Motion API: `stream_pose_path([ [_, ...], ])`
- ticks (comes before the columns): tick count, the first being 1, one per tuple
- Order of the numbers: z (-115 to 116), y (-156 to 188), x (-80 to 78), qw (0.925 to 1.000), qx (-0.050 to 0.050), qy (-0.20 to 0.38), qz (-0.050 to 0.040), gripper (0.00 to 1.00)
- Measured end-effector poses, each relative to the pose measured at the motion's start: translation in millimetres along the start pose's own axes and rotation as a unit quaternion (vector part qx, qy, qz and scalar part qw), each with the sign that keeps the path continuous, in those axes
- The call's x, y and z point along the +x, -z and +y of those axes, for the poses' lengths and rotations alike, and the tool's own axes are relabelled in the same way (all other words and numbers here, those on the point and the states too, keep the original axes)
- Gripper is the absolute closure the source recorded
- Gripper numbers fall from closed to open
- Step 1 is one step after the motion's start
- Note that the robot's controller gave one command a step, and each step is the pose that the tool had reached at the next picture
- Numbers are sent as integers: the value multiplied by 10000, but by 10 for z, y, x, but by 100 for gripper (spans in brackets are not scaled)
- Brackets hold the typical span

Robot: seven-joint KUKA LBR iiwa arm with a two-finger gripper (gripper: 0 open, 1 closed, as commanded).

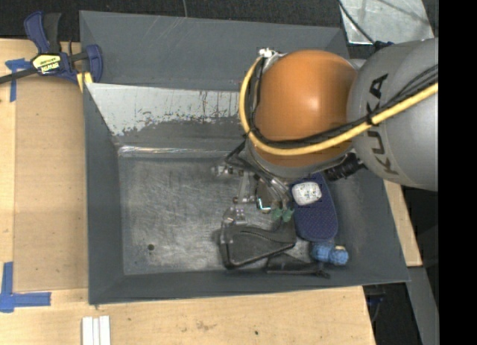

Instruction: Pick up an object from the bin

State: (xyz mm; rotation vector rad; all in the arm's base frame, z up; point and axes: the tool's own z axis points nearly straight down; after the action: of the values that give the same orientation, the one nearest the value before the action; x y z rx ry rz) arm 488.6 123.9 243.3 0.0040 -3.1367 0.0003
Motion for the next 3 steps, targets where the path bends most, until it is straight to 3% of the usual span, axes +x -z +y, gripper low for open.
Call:
stream_pose_path([
  [1,-880,-521,71,9996,18,265,-5,0],
  [2,-348,-1007,-506,9991,-11,425,-45,0],
  [3,-706,-985,53,9993,7,362,-6,0],
])
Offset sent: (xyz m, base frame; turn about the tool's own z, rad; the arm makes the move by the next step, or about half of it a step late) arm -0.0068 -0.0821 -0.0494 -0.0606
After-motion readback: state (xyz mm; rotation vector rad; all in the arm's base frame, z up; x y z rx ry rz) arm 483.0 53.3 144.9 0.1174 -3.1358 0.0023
